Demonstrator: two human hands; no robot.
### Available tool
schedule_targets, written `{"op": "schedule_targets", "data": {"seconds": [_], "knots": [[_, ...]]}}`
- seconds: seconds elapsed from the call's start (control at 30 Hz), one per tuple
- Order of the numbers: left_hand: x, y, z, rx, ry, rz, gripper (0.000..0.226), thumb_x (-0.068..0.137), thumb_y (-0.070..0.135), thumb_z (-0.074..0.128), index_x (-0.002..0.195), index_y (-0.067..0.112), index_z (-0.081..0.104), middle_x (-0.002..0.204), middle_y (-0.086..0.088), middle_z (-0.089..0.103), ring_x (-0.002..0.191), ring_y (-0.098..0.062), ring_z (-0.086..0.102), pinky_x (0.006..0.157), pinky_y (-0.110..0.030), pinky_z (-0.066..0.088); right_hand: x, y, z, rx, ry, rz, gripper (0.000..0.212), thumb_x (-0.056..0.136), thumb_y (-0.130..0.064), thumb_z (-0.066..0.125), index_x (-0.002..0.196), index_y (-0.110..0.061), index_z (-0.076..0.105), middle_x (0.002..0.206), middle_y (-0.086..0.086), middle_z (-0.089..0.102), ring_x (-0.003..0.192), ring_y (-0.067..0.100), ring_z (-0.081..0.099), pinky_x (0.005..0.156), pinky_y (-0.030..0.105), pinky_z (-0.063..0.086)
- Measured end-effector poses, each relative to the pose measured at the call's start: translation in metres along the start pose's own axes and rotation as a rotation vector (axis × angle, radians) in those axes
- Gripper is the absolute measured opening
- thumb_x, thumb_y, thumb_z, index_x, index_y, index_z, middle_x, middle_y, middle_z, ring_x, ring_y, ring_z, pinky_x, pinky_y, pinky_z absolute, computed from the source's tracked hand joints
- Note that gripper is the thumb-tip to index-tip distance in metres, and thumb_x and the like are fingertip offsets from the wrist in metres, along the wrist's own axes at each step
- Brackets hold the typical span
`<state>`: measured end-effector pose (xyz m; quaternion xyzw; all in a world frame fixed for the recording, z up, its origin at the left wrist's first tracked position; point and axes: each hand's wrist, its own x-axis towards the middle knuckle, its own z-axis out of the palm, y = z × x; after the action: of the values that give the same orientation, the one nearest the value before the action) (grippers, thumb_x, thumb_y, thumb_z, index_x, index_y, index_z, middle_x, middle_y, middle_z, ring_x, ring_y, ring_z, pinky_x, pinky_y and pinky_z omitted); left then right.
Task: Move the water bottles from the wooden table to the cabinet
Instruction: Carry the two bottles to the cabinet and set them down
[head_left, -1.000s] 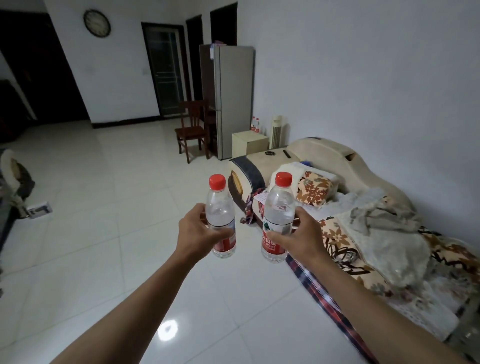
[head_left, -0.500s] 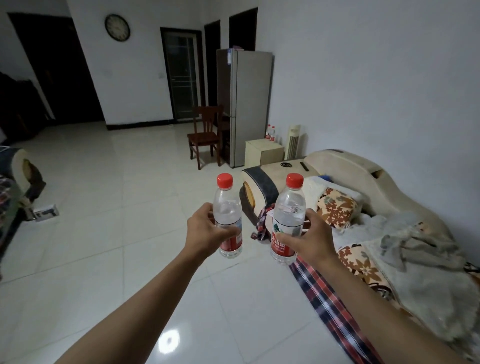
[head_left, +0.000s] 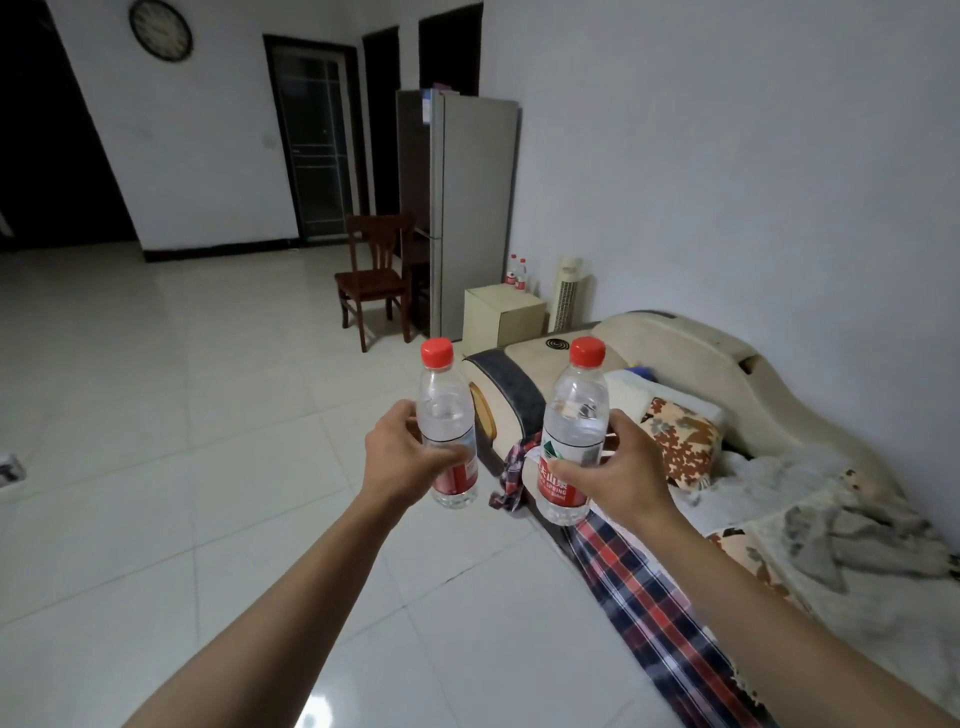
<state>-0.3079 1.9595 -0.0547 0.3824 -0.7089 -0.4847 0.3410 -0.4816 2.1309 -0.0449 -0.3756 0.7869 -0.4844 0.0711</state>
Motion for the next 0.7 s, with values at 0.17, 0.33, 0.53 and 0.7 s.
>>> {"op": "schedule_targets", "data": {"seconds": [0.17,0.33,0.53,0.7], "knots": [[0.063,-0.014,0.011,0.025,-0.007,-0.027,0.062,0.064,0.013,0.091,0.117,0.017,0.059,0.110,-0.002,0.068,0.100,-0.023,0.067,0.091,-0.046,0.058,0.062,0.018,0.030,0.053,-0.007,0.017,0.054,0.063,-0.032,0.089,0.107,-0.024,0.059,0.103,-0.007,0.067,0.094,0.009,0.064,0.071,0.018,0.050],[0.141,-0.019,0.037,0.058,-0.021,-0.035,0.060,0.065,0.010,0.090,0.116,0.017,0.059,0.109,-0.003,0.068,0.100,-0.025,0.067,0.092,-0.048,0.057,0.143,0.043,0.056,0.107,-0.012,0.023,0.053,0.062,-0.030,0.089,0.105,-0.026,0.057,0.095,-0.016,0.063,0.086,0.003,0.062,0.070,0.016,0.048],[0.246,-0.010,0.063,0.096,-0.022,-0.016,0.061,0.065,0.011,0.090,0.118,0.014,0.060,0.111,-0.005,0.068,0.102,-0.024,0.067,0.093,-0.047,0.057,0.258,0.052,0.080,0.141,-0.012,0.005,0.052,0.060,-0.028,0.090,0.101,-0.025,0.057,0.090,-0.017,0.063,0.082,-0.001,0.061,0.066,0.015,0.046],[0.320,-0.010,0.066,0.082,0.000,-0.032,0.062,0.065,0.011,0.090,0.120,0.015,0.060,0.113,-0.004,0.068,0.105,-0.025,0.067,0.094,-0.047,0.057,0.338,0.056,0.101,0.139,-0.010,0.002,0.052,0.058,-0.030,0.090,0.101,-0.024,0.060,0.093,-0.011,0.067,0.084,0.003,0.064,0.071,0.023,0.053]]}}
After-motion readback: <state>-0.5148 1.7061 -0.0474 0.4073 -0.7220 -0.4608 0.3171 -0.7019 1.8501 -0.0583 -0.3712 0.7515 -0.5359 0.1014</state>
